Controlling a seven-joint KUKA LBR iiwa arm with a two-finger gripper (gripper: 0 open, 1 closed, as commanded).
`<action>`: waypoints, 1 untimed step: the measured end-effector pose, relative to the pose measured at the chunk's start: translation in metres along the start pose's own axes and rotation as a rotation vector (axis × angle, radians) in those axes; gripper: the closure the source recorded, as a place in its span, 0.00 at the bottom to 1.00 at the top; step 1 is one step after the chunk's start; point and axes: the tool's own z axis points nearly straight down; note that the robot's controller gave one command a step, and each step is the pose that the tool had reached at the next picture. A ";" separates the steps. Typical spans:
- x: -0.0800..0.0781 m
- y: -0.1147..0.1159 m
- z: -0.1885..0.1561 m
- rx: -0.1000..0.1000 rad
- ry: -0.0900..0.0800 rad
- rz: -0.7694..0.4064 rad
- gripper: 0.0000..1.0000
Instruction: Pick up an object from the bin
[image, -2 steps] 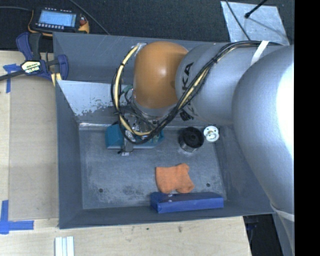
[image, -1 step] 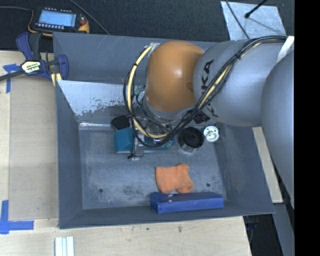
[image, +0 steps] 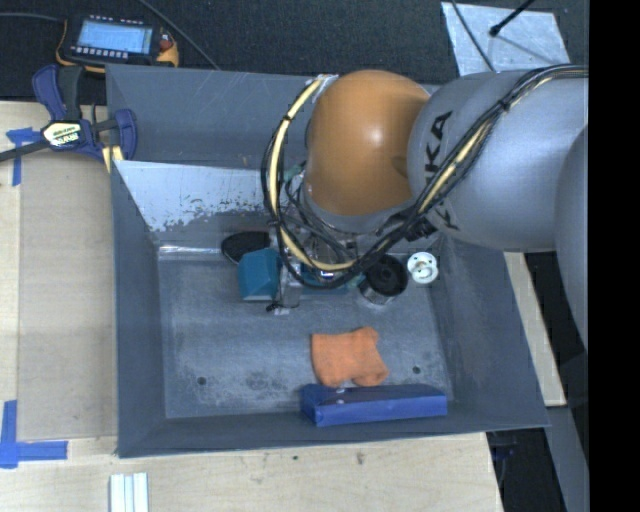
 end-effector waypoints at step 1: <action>-0.012 0.010 -0.020 0.001 0.008 -0.005 1.00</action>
Offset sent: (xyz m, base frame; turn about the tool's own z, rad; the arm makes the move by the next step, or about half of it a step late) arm -0.0441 0.0494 0.0617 -0.0299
